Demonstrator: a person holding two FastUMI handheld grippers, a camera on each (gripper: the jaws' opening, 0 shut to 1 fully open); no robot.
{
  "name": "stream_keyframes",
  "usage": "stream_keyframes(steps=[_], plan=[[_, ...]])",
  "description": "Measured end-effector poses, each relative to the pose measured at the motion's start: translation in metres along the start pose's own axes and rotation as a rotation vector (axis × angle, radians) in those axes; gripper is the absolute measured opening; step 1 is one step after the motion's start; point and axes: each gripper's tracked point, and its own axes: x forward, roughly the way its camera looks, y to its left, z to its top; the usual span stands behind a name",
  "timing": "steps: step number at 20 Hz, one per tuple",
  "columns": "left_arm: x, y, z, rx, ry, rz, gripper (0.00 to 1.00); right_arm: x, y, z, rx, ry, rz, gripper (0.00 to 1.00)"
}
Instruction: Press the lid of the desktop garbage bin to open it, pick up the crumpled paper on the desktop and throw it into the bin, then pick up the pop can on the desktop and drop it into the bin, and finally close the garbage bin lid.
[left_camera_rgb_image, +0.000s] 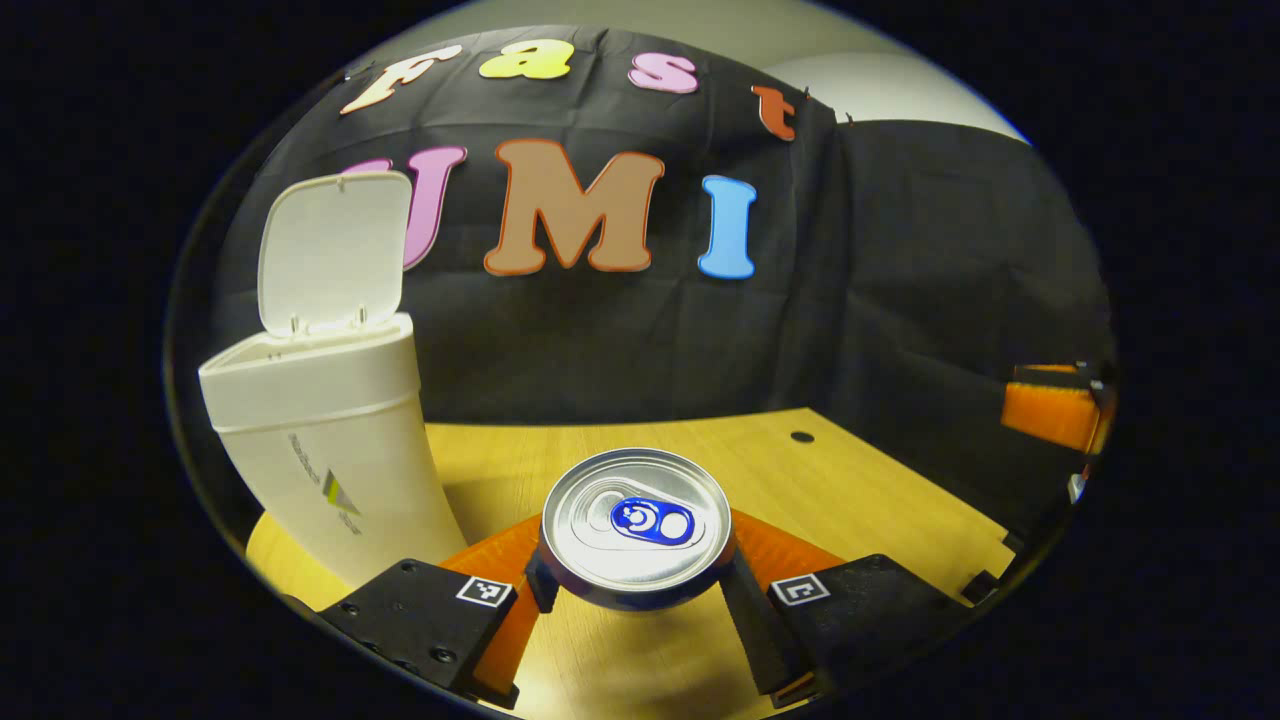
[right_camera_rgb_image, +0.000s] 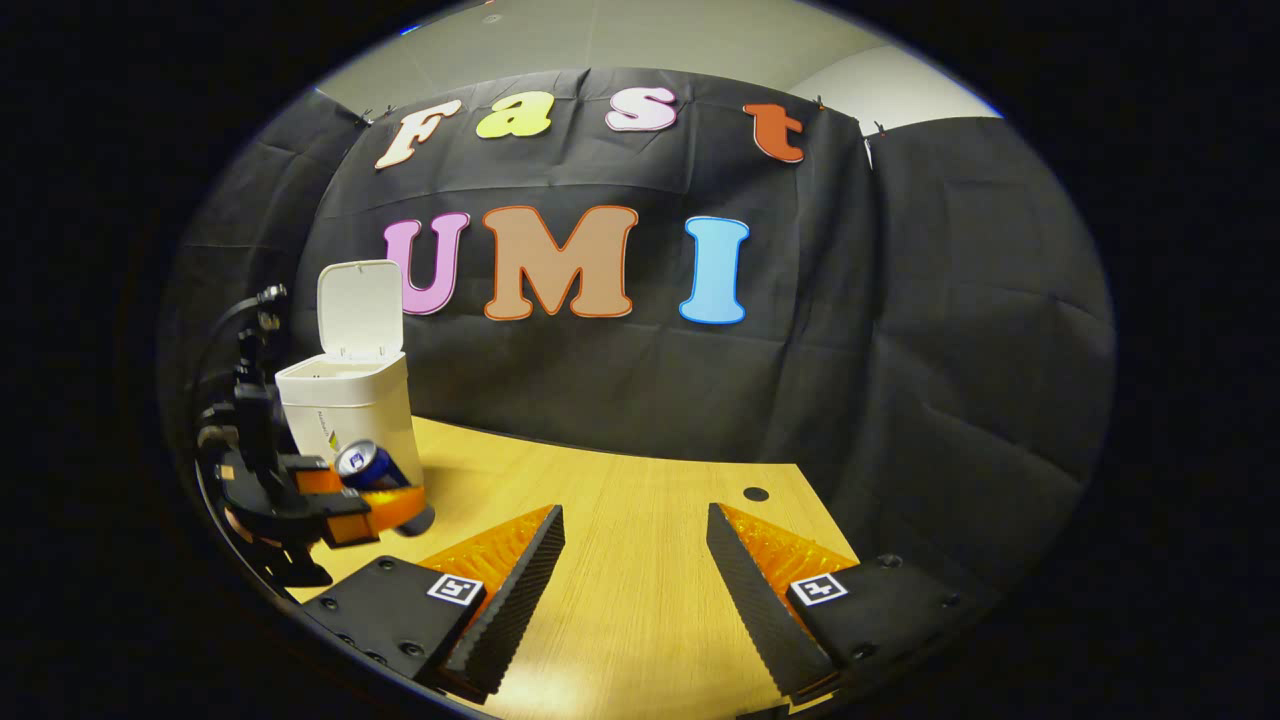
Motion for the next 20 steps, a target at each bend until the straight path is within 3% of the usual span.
stream_keyframes(steps=[4, 9, 15, 20], plan=[[-0.006, 0.014, 0.064, -0.005, -0.122, 0.013, 0.78, 0.007, 0.008, 0.006, 0.009, -0.017, 0.014, 0.95], [-0.011, 0.062, 0.129, -0.012, -0.229, 0.091, 0.78, 0.015, 0.018, 0.008, 0.014, -0.020, 0.026, 0.95], [-0.008, 0.145, 0.162, 0.043, -0.257, 0.241, 0.78, 0.024, 0.028, 0.005, 0.015, -0.009, 0.027, 0.95], [0.005, 0.211, 0.146, -0.011, -0.160, 0.354, 0.77, 0.028, 0.035, 0.003, 0.016, 0.000, 0.019, 0.96]])
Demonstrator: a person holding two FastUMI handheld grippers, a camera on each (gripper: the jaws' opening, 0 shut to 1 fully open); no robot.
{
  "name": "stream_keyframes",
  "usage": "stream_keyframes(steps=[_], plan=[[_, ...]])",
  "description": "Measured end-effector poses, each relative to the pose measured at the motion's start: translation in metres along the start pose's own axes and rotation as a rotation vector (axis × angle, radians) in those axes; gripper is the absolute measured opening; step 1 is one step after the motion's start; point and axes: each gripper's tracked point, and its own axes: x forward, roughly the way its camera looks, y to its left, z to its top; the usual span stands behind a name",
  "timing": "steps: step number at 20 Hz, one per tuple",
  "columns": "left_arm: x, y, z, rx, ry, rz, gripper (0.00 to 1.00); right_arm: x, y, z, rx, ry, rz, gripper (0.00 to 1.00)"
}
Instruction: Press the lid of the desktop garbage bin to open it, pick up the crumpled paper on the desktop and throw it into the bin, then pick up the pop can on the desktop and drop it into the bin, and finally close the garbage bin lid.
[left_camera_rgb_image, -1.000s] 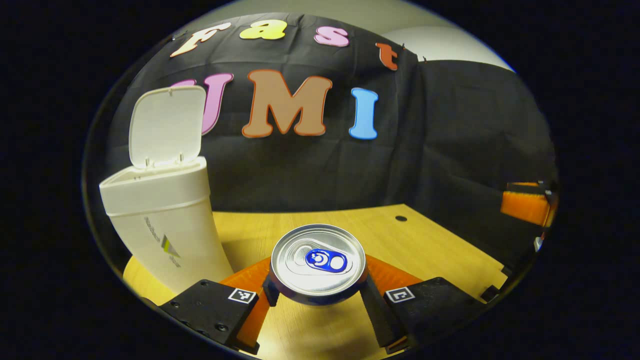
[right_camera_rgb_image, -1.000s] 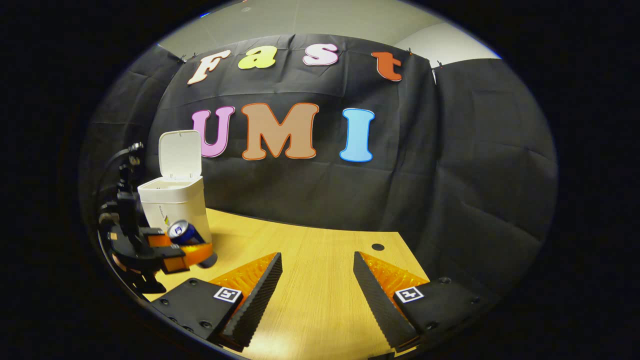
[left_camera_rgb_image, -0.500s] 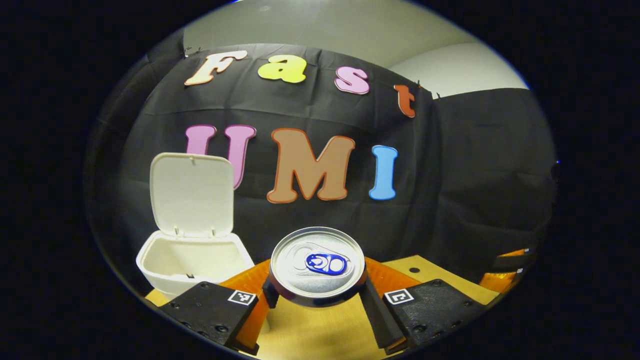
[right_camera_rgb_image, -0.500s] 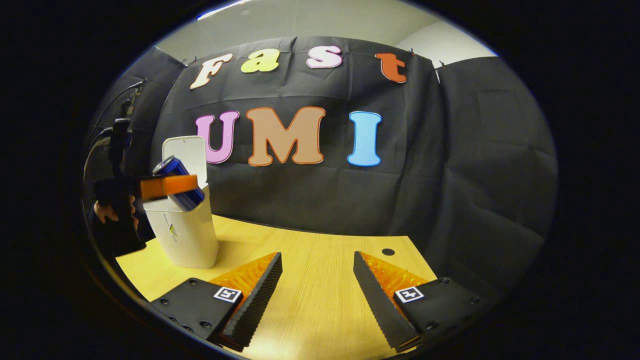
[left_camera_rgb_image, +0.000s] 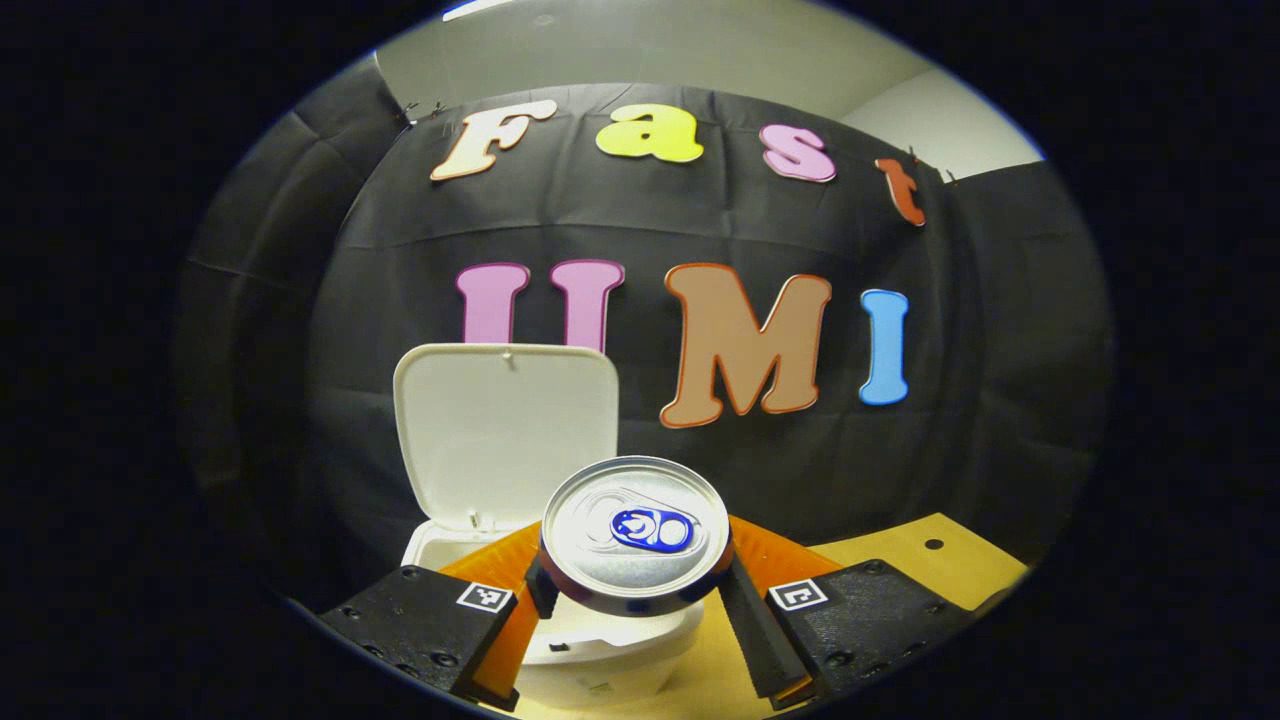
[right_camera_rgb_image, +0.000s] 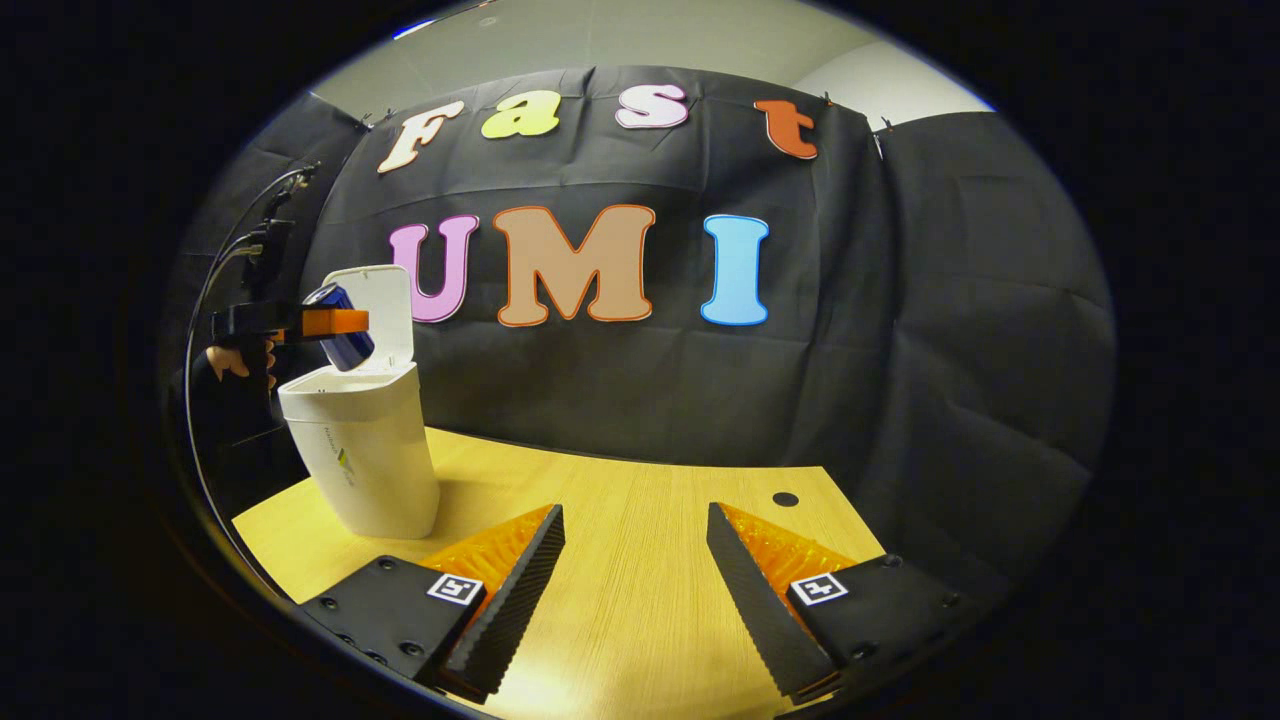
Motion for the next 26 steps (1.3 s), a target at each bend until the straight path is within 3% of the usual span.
stream_keyframes(steps=[7, 10, 17, 22, 26], plan=[[0.023, 0.043, -0.070, -0.047, 0.210, 0.078, 0.79, 0.003, 0.010, -0.003, -0.015, 0.027, -0.001, 0.95], [0.022, 0.041, -0.061, -0.062, 0.174, 0.072, 0.93, 0.002, 0.012, 0.001, -0.035, 0.018, -0.003, 0.96], [0.000, 0.026, 0.040, -0.006, -0.056, 0.015, 0.92, 0.003, 0.024, 0.002, -0.053, 0.011, 0.031, 0.96], [0.000, 0.039, 0.124, -0.012, -0.171, 0.035, 0.92, 0.007, 0.032, 0.002, -0.034, -0.001, 0.050, 0.96], [0.021, 0.054, 0.164, 0.033, -0.210, 0.058, 0.92, 0.007, 0.026, -0.005, -0.002, 0.004, 0.040, 0.96]])
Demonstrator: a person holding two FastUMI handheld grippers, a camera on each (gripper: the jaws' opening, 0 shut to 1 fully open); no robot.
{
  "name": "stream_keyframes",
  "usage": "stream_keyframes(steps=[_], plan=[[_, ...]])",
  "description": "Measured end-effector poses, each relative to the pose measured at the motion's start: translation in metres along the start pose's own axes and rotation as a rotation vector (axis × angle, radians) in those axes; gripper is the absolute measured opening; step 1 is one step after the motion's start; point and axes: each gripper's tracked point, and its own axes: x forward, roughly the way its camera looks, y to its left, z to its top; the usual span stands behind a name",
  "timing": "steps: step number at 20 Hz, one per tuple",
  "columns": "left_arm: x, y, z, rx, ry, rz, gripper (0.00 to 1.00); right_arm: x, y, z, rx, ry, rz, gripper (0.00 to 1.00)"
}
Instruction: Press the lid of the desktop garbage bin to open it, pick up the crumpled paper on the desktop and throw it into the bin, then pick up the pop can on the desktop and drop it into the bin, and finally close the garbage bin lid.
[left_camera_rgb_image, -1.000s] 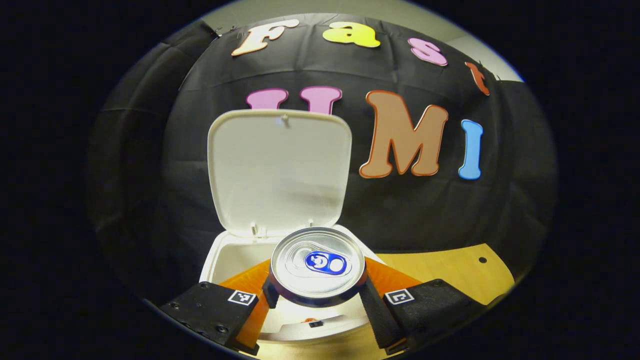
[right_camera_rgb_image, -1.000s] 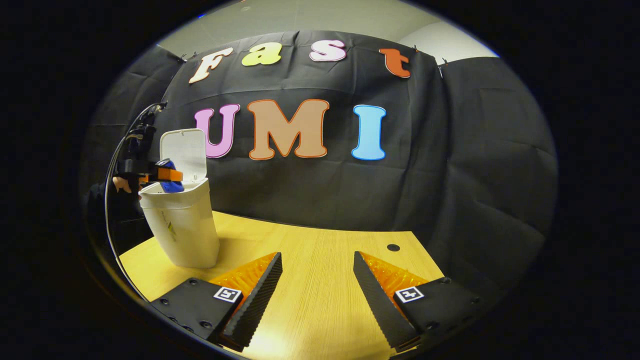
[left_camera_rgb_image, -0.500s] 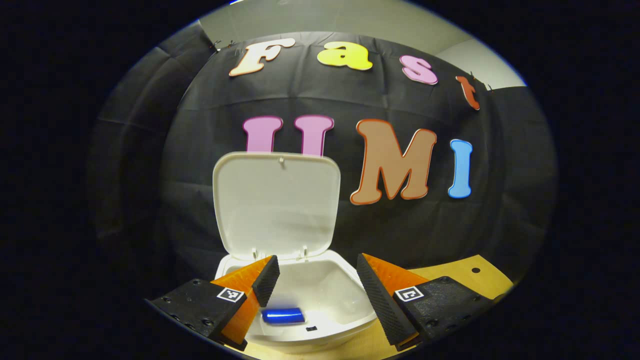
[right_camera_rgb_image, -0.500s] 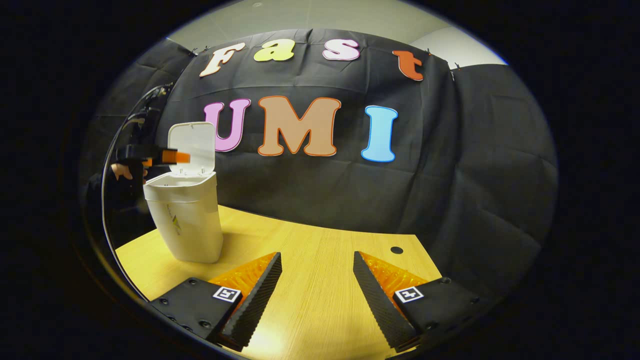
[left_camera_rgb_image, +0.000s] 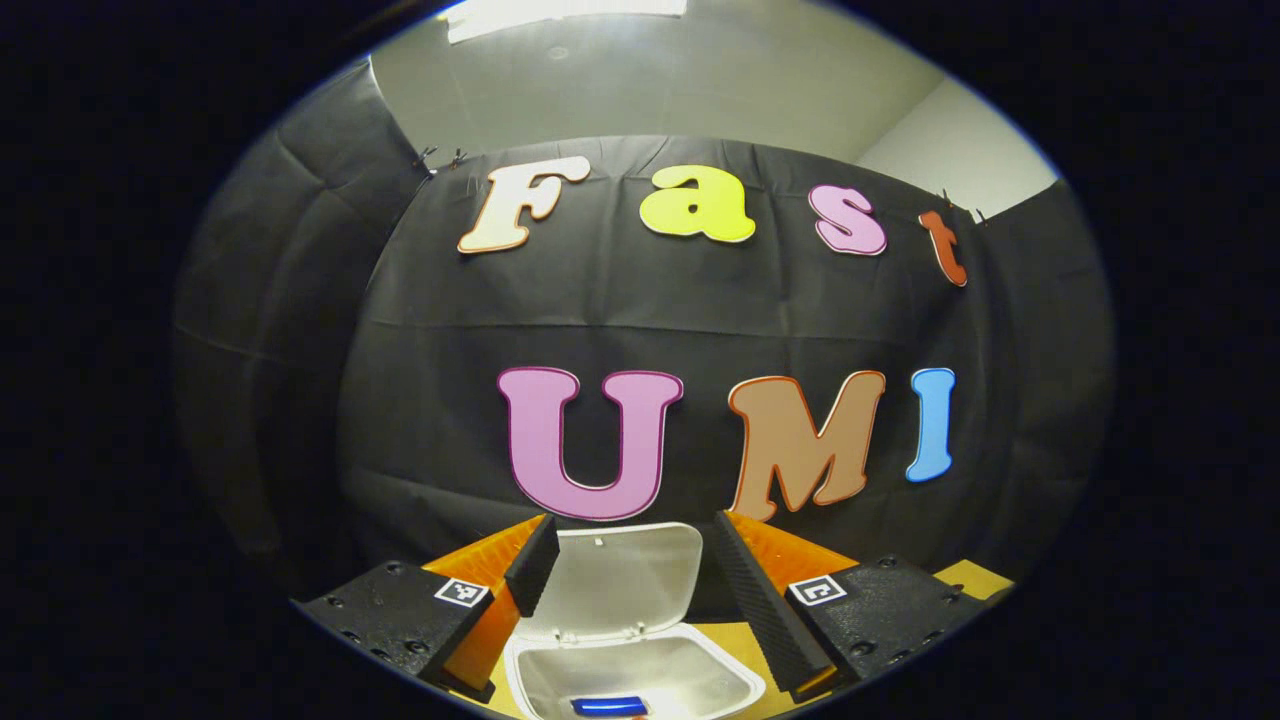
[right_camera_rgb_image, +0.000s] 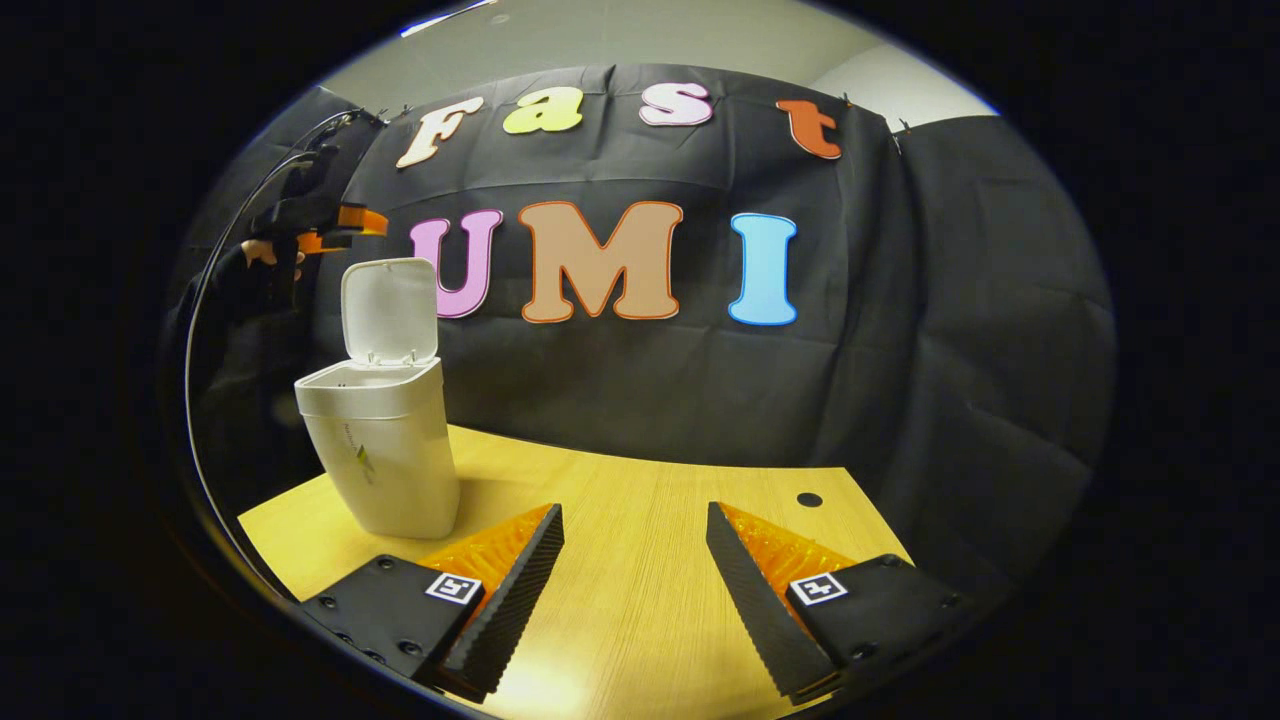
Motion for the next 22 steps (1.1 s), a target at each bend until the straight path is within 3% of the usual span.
stream_keyframes(steps=[4, 11, 16, 22], plan=[[0.039, 0.010, -0.002, -0.030, 0.053, 0.001, 0.92, -0.005, -0.009, -0.004, 0.017, 0.003, -0.029, 0.96], [0.091, 0.023, -0.046, -0.018, 0.229, 0.010, 0.92, -0.017, -0.027, -0.010, 0.040, 0.008, -0.087, 0.96], [0.082, 0.022, -0.061, -0.037, 0.290, 0.007, 0.92, -0.019, -0.026, -0.013, 0.042, 0.008, -0.084, 0.96], [0.041, 0.008, -0.065, -0.052, 0.305, -0.019, 0.92, -0.020, -0.009, -0.009, 0.061, -0.014, -0.011, 0.96]])
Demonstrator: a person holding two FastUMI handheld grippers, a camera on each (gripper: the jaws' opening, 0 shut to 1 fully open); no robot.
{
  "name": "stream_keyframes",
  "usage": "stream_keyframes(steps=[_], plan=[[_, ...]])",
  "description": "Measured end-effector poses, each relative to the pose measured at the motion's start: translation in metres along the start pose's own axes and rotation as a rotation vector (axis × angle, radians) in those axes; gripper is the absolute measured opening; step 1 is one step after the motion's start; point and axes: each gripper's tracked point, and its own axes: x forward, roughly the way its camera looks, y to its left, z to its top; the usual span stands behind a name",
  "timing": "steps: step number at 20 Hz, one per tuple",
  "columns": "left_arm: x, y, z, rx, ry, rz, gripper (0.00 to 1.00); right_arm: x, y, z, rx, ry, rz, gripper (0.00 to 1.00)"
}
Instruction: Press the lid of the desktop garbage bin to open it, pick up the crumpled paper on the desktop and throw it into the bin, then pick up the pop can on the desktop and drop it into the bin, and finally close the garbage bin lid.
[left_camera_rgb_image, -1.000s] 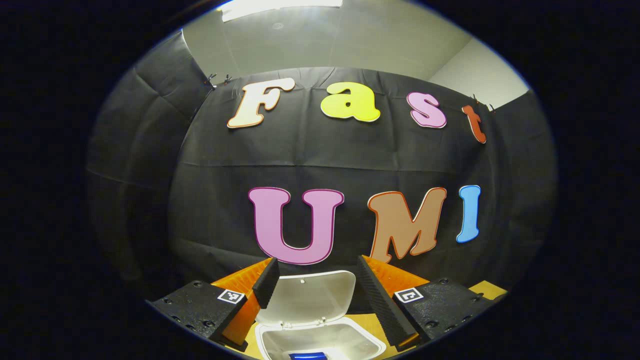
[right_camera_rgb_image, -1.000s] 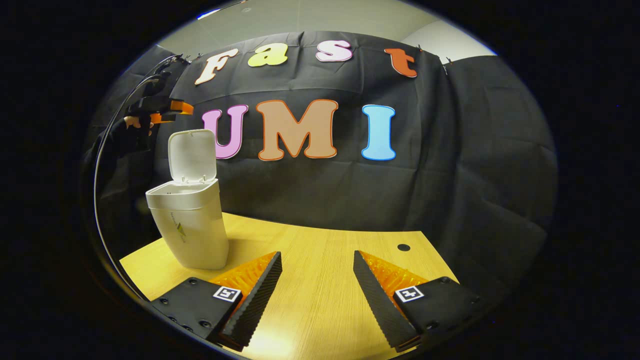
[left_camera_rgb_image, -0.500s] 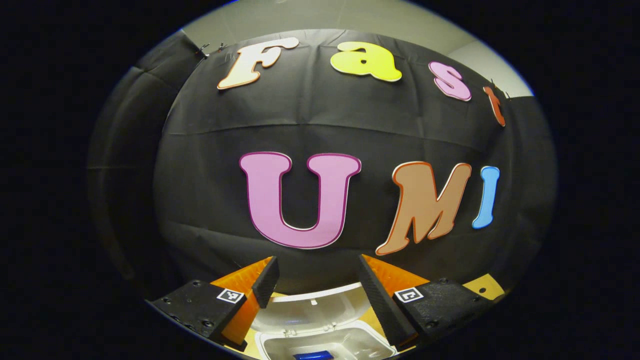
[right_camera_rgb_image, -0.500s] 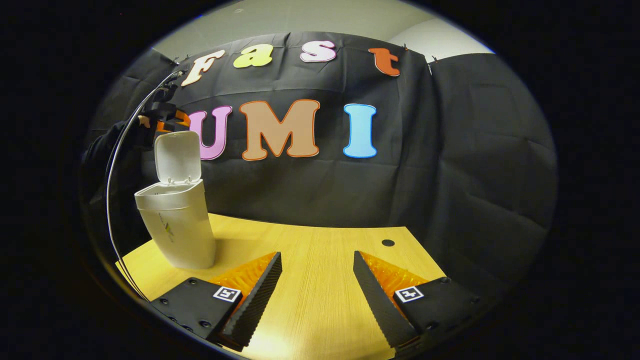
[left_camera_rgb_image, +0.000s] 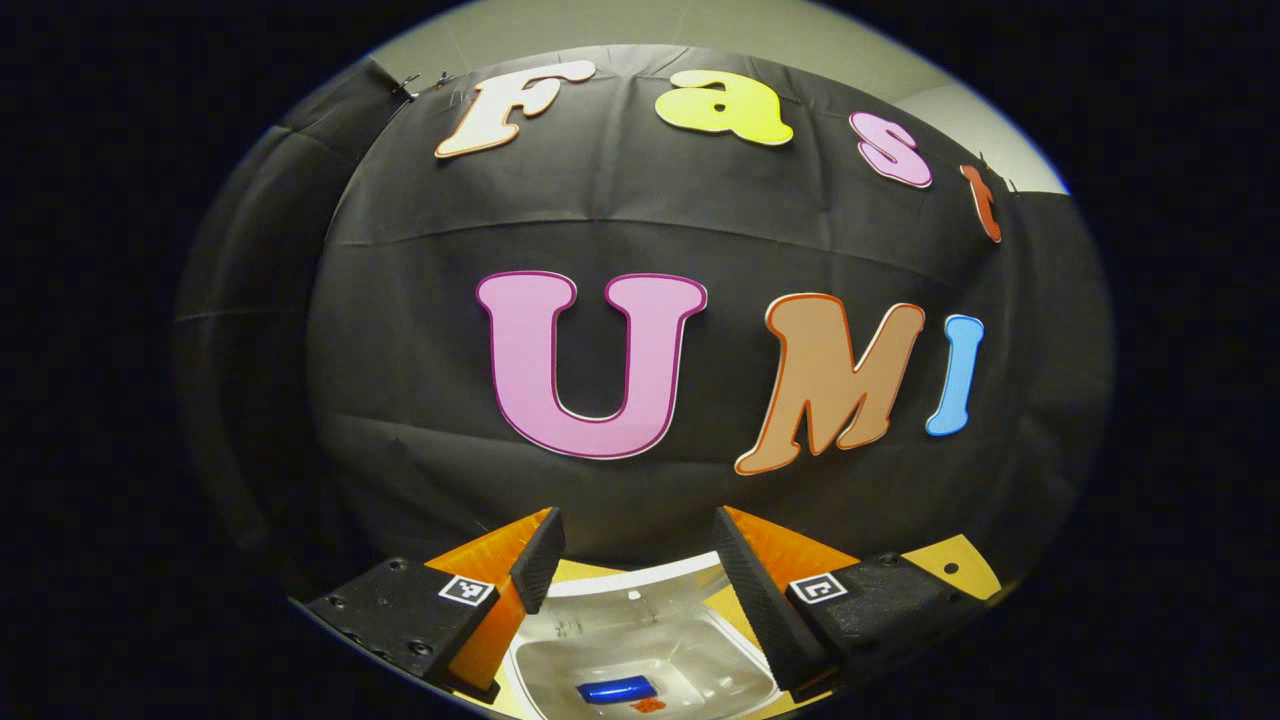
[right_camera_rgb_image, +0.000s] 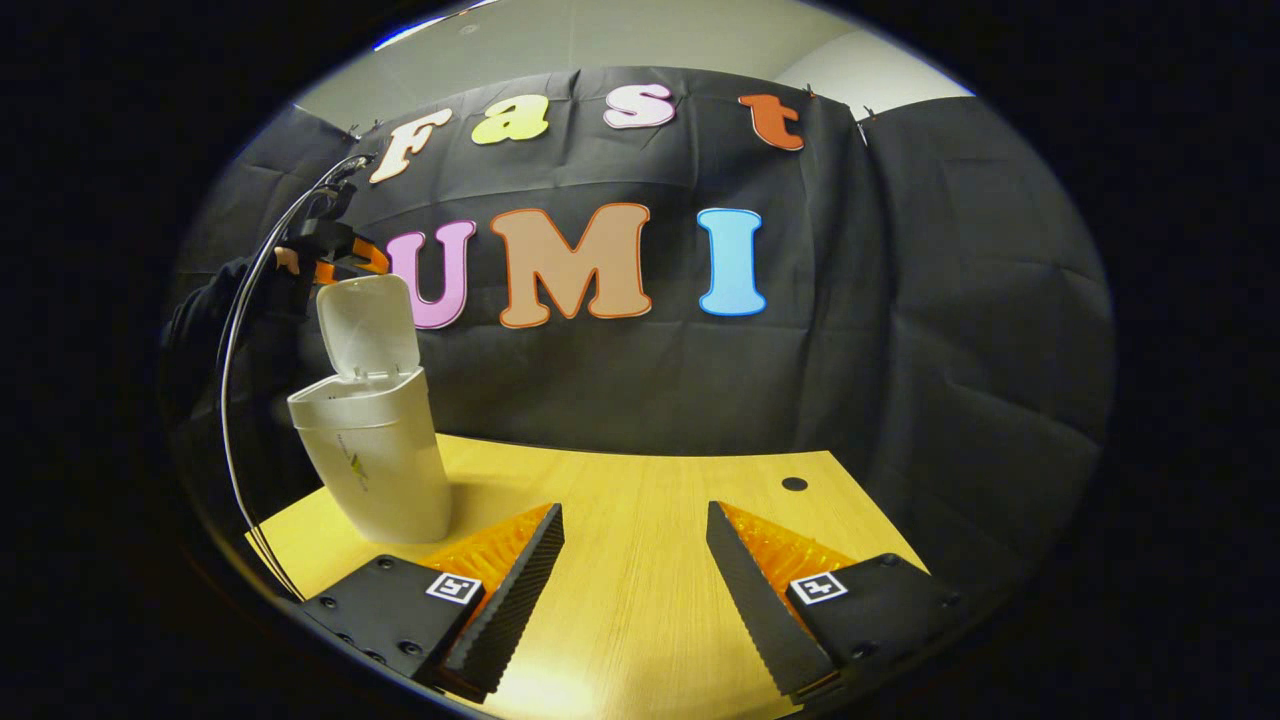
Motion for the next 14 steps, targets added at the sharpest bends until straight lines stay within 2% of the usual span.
stream_keyframes(steps=[9, 10, 11, 14], plan=[[-0.057, -0.024, -0.063, -0.028, 0.053, -0.020, 0.92, -0.001, 0.014, -0.002, -0.021, 0.009, 0.090, 0.96], [-0.060, -0.025, -0.070, -0.034, 0.063, -0.019, 0.92, -0.002, 0.013, -0.004, -0.023, 0.009, 0.094, 0.99], [-0.063, -0.026, -0.080, -0.042, 0.079, -0.019, 0.92, -0.002, 0.013, -0.005, -0.024, 0.012, 0.099, 0.96], [-0.069, -0.029, -0.105, -0.056, 0.122, -0.017, 0.91, -0.003, 0.011, -0.009, -0.024, 0.021, 0.109, 0.96]])
